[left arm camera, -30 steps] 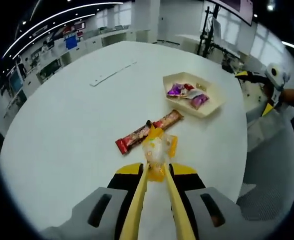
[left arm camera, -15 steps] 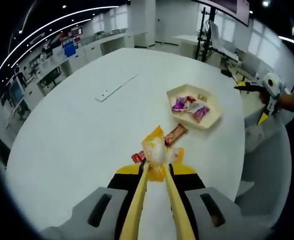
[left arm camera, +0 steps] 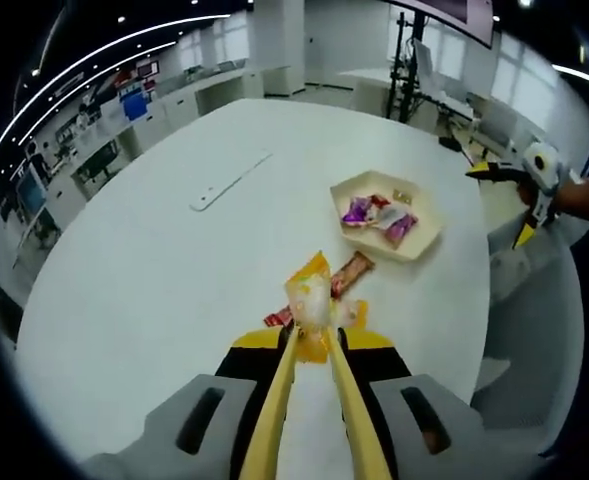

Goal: Place the target food into the container with the food tongs after gripping and lifting it, then release it inside without dropping or visibly crushing the food.

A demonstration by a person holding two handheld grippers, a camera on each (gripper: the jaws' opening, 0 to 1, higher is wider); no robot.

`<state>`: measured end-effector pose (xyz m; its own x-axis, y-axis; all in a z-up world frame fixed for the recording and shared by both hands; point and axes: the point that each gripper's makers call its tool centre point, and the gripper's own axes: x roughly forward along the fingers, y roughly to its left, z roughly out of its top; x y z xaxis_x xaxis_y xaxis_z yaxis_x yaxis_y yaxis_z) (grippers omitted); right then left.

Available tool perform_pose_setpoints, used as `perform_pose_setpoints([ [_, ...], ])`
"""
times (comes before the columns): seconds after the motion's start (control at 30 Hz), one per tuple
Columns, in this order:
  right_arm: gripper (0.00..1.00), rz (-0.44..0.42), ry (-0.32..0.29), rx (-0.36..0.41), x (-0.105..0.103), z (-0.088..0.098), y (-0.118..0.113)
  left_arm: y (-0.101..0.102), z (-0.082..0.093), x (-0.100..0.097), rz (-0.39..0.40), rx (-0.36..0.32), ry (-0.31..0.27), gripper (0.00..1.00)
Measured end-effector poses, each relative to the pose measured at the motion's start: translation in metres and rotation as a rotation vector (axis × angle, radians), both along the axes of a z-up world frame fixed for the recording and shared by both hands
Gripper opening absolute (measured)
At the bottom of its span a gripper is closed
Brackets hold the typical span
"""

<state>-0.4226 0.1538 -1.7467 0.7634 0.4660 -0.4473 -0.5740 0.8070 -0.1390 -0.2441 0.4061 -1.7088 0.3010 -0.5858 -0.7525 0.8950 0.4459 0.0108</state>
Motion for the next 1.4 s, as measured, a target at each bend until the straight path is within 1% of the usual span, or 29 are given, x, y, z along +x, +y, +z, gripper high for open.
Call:
perform_pose_setpoints([
  [0.17, 0.92, 0.001, 0.0, 0.0, 0.0, 0.0, 0.0, -0.007, 0.006, 0.0, -0.011, -0.007, -0.008, 0.16],
  [0.7, 0.92, 0.002, -0.005, 0.002, 0.0, 0.001, 0.001, -0.024, 0.008, 0.004, -0.043, -0.013, -0.022, 0.16],
  [1.03, 0.92, 0.002, -0.007, 0.003, 0.0, 0.001, 0.0, -0.047, 0.014, 0.002, -0.088, -0.021, -0.028, 0.16],
  [1.17, 0.92, -0.002, -0.011, 0.004, 0.001, 0.003, -0.001, -0.059, 0.019, 0.001, -0.103, -0.033, -0.033, 0.16],
  [1.4, 0.92, -0.008, -0.016, 0.008, 0.001, 0.004, -0.002, -0.08, 0.021, -0.001, -0.138, -0.038, -0.025, 0.16],
])
